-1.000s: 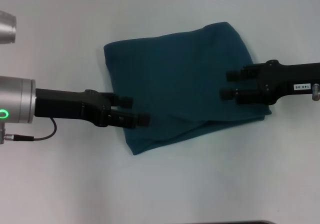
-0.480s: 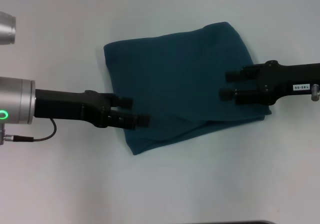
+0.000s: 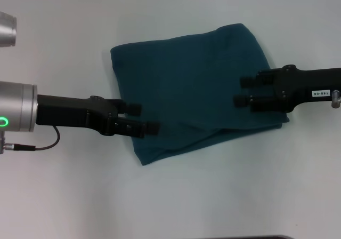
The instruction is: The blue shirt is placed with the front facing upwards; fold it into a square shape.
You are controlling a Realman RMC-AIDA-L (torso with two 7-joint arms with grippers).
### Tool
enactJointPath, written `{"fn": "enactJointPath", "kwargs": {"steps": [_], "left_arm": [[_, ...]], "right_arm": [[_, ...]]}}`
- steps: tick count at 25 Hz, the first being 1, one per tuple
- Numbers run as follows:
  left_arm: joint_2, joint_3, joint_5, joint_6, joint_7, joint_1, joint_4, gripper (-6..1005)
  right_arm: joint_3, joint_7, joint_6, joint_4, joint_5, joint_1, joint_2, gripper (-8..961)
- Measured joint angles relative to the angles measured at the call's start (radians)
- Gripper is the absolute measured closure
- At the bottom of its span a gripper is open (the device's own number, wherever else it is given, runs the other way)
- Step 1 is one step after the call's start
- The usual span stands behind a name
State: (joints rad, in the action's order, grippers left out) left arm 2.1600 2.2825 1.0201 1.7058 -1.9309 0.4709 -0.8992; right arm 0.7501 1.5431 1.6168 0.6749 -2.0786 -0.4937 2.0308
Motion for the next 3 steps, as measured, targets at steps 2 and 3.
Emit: {"fn": "enactJointPath", "kwargs": {"steps": [2,3], "left_arm": [[0.0,0.0,0.0,0.0,-0.001,0.0,0.0,49],[0.0,0.0,0.0,0.0,-0.001,0.0,0.0,49]], "right_arm": [[0.0,0.0,0.0,0.0,0.0,0.001,0.0,285],[0.0,0.0,0.0,0.0,0.0,0.001,0.0,285]]}}
